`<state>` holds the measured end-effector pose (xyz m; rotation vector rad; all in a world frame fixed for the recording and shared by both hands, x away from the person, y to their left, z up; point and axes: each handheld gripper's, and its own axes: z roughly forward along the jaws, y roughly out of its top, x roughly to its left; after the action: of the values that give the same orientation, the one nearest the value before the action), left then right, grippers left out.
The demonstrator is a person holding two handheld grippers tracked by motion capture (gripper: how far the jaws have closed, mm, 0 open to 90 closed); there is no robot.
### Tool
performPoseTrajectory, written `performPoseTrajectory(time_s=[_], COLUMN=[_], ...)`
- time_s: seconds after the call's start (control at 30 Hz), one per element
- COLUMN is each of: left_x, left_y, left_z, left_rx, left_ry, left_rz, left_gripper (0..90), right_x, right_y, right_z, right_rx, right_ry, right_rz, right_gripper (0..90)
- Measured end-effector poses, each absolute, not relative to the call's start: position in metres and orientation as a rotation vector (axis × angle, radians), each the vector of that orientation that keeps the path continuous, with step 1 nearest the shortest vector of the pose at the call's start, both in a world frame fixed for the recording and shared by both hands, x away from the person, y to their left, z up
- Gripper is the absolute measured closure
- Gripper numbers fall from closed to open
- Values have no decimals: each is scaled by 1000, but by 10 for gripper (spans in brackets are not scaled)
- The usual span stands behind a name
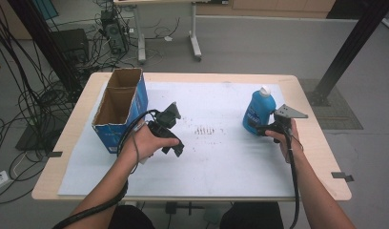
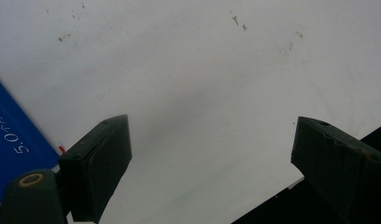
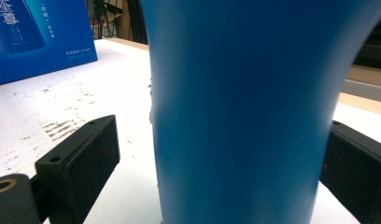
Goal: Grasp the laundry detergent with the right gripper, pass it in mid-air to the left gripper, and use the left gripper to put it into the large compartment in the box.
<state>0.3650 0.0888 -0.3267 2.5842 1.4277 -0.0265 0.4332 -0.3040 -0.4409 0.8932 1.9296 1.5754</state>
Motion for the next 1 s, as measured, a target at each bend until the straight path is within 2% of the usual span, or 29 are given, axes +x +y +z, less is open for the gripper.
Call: performPoseTrajectory(time_s=[1.0], left_x=[368], left_y=[90], left_z=[-325], left_rx=[2577], left_ry=[1430], left_rz=[-21], left_gripper=[127], right_x=[434], right_y=[-303], right_z=[-442], right_rx=[898], right_ry=[1930], right_rz=[1580], right_gripper=[48])
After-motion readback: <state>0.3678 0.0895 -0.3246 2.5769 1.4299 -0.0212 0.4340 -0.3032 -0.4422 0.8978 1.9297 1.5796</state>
